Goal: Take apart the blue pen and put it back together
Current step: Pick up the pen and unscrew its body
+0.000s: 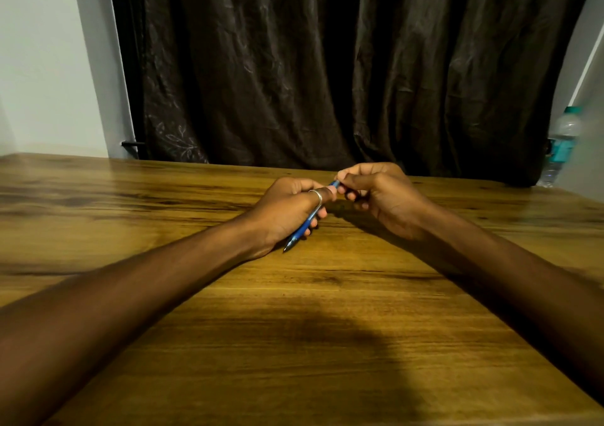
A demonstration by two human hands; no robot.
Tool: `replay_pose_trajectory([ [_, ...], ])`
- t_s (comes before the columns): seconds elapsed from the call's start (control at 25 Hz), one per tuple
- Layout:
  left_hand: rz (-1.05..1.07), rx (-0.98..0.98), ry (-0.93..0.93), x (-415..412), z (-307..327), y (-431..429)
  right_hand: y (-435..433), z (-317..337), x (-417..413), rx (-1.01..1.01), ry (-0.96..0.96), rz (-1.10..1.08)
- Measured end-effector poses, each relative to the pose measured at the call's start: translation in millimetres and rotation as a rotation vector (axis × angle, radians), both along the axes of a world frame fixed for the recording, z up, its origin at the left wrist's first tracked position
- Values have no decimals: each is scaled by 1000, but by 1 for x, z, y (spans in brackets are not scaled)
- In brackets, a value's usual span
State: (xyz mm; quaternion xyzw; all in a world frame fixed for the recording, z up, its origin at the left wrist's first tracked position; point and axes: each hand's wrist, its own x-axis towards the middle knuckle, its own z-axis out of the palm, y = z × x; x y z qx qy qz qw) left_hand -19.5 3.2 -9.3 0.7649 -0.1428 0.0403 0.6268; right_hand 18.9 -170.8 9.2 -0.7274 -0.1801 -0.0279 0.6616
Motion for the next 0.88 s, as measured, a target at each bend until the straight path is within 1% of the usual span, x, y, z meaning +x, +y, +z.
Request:
replay_pose_trajectory([
  [0.48,0,13,-13,-1,1,1,2,0,-3,-6,15,-23],
  [0.64,-17,22,-8,-1,1,1,-6,5,-1,-1,-20,-118],
  [0.72,-7,22,-8,-1,1,1,-11,7,0,-112,-82,-183],
  [0.84,14,9,-4,-1,1,0,-8,2,-5,-355,-221,-253],
  [0.88,19,-8,0,0,1,0,-6,0,-8,-384,-235,-259],
])
